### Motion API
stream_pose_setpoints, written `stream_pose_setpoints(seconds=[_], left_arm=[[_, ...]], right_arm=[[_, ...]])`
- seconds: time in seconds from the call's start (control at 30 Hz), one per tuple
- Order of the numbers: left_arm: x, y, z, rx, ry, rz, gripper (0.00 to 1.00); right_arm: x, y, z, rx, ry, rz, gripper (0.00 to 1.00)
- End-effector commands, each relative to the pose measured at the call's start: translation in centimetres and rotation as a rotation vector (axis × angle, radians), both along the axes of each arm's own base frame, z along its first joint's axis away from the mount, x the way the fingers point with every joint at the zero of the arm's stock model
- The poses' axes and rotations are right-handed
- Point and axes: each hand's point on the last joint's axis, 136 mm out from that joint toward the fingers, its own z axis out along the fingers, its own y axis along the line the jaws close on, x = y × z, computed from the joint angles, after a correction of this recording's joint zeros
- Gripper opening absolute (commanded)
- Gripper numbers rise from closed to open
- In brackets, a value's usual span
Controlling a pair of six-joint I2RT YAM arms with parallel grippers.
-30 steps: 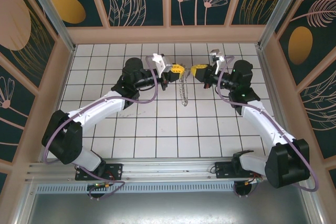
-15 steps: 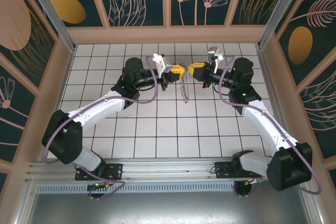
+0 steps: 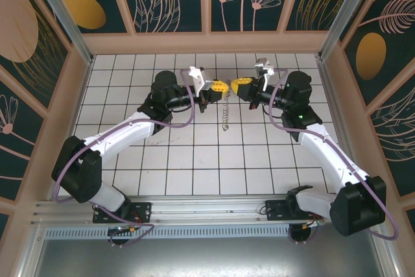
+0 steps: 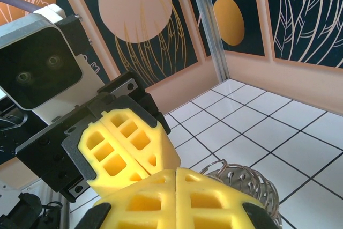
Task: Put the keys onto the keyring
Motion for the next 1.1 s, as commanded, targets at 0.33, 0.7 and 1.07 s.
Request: stream_pose_setpoints(seconds=[0.33, 0.7, 1.07], left_arm=[[-0.5, -0.2, 2.6, -0.048, -0.054, -0.024, 0.0], [-0.7, 0.0, 2.9, -0.053, -0.063, -0.02, 0.0], [-0.6, 0.0, 3.1, -0.063, -0.064, -0.016, 0.0]], right_arm=[[0.9, 0.7, 0.4, -0.015, -0.023, -0.005, 0.0], [2.8, -1.6, -2.3, -0.015, 0.039, -0.084, 0.0], [2.2, -1.6, -2.7, -0.004, 0.062, -0.059, 0.0]])
